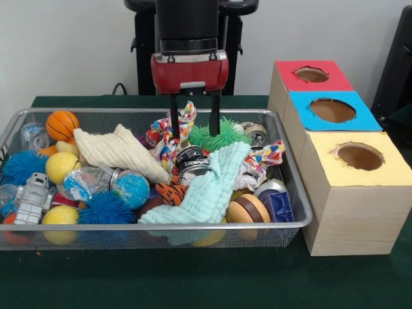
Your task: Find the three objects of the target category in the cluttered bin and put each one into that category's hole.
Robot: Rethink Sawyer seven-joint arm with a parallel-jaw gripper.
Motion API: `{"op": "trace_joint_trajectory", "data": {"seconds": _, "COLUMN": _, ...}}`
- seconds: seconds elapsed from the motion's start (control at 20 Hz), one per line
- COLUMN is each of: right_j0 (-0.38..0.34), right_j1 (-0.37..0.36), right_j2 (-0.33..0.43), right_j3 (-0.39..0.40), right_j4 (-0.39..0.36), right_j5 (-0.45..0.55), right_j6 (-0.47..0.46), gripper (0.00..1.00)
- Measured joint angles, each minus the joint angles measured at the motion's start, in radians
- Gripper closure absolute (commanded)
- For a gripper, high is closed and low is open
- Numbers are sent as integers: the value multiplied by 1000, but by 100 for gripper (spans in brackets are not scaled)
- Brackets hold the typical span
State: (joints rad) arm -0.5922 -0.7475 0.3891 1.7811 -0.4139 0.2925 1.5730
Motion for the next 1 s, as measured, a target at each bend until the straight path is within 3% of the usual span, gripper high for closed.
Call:
{"op": "trace_joint_trajectory", "data": {"seconds": 0.65, "right_j0": 57, "right_j1": 189, "right_j2": 34, "right_j3": -266, "right_j4": -25, "right_j5": 13, "right_j6": 0, "gripper": 0}}
{"op": "trace_joint_trajectory", "data": {"seconds": 1.0, "right_j0": 79, "right_j1": 268, "right_j2": 16, "right_j3": -419, "right_j4": -25, "right_j5": 110, "right_j6": 0, "gripper": 0}}
